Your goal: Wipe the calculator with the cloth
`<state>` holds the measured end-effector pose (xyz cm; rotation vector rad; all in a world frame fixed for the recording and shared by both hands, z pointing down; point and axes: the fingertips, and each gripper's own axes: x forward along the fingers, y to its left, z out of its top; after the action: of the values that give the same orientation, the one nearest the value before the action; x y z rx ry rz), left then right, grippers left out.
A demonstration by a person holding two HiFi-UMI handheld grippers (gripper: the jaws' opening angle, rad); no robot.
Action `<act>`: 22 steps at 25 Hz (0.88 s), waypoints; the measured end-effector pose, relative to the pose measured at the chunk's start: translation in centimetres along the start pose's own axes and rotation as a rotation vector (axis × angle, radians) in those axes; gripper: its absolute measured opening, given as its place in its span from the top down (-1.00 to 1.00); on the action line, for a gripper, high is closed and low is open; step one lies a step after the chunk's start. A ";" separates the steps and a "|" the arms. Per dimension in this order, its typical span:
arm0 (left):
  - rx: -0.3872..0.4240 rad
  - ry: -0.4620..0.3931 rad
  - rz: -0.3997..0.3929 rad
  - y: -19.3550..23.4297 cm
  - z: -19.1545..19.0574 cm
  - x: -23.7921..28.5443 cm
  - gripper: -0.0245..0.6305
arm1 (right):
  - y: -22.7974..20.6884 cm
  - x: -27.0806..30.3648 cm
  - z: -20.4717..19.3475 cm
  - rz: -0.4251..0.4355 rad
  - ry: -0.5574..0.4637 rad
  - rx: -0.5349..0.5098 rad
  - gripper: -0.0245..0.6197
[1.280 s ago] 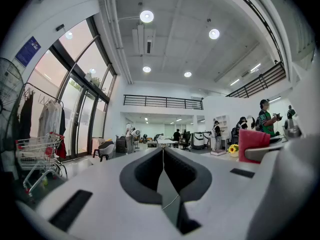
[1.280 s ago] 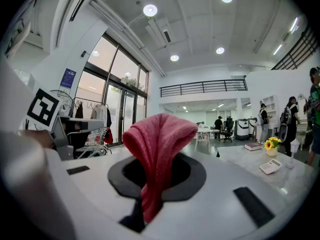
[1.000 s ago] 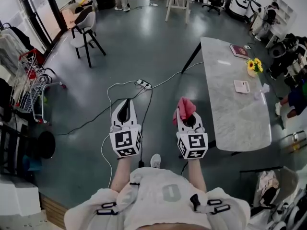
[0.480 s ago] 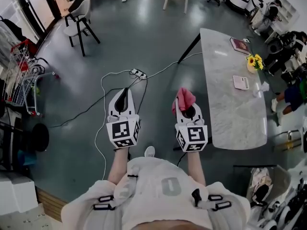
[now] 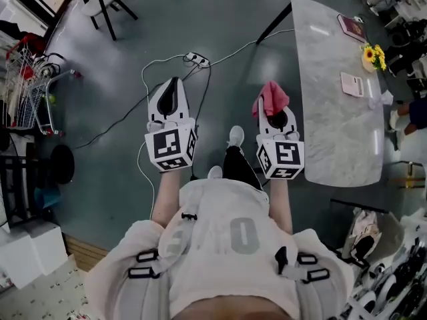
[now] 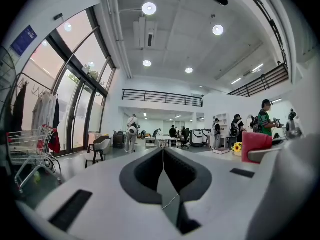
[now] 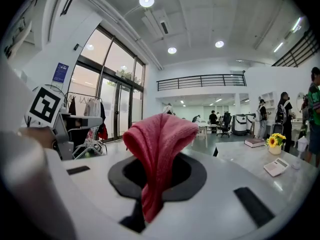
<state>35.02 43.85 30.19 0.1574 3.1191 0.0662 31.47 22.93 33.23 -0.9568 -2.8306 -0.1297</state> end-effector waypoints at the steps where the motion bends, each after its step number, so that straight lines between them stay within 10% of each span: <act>1: 0.002 -0.001 0.000 0.0 -0.2 0.9 0.86 | -0.5 0.9 0.0 0.001 -0.001 0.007 0.78; 10: -0.121 -0.023 0.011 1.9 -0.4 10.6 0.86 | -4.0 11.5 1.5 0.055 -0.023 -0.037 0.78; 22: -0.031 -0.011 -0.067 -4.0 0.5 32.4 0.86 | -18.2 26.7 5.1 0.036 -0.016 -0.006 0.78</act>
<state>2.35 43.19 29.00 0.0519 3.1077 0.1123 -1.17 25.10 32.19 -1.0139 -2.8269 -0.1267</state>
